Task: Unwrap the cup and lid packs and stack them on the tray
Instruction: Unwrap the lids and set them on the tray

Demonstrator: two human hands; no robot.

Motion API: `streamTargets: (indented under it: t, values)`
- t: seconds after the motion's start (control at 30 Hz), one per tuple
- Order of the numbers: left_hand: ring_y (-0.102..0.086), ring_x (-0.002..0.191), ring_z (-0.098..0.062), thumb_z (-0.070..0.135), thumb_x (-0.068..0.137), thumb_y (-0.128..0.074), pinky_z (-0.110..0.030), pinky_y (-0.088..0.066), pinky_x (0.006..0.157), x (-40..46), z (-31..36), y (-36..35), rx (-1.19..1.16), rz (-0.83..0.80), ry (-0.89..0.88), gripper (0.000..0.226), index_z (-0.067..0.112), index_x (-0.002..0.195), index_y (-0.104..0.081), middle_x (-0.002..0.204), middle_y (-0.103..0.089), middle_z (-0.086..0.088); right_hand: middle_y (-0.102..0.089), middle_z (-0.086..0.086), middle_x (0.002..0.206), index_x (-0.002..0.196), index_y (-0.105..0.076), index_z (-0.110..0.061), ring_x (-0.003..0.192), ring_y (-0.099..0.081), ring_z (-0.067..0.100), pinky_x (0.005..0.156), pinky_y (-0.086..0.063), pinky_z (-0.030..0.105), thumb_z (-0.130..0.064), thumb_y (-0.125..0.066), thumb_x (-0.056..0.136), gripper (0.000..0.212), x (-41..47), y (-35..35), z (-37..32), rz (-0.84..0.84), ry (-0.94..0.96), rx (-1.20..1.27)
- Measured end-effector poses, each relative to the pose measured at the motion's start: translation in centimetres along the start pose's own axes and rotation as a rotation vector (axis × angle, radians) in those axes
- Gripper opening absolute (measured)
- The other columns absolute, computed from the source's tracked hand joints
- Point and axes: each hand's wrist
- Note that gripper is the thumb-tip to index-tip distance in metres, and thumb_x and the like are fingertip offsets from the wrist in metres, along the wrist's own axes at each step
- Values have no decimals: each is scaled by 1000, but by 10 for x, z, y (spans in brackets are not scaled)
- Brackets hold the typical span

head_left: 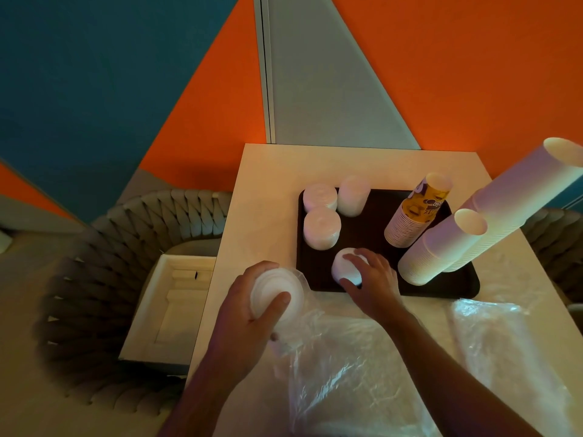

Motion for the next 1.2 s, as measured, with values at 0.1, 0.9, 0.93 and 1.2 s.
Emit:
streamTargets:
  t: [0.1,0.9,0.93,1.2]
  values:
    - [-60,99,2,20,89,-73,-27,-57,51,-2,3,-1,1,-15,-20,44,46,119,-54,110,-56,33,-57,-3,136,130,-61,-24,123,-53,19,98,-48,38,-21,-74,89,43,-5,17,-19,67,-37,226]
    - [-57,105,5,38,87,-73,-40,-63,73,0,8,-16,54,-62,-132,46,69,112,-48,118,-56,33,-73,-11,80,94,-76,-24,73,-69,7,66,-48,12,-18,-79,86,11,-64,101,-102,-65,98,764]
    - [-57,105,6,40,86,-72,-40,-63,73,0,9,-16,55,-64,-132,46,69,112,-48,118,-56,34,-73,-8,81,93,-74,-25,74,-69,10,67,-51,16,-19,-80,84,12,-64,101,-102,-88,85,783]
    - [-60,100,3,39,70,-87,-27,-59,58,0,18,-9,-67,-111,-68,59,65,109,-51,110,-58,31,-59,-5,76,92,-64,-7,73,-53,8,68,-47,21,-11,-76,87,13,-62,94,-97,-209,14,1190]
Point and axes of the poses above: each hand's wrist, its own x-axis towards the middle knuckle, its own y-axis out of the back of the hand, z = x × y
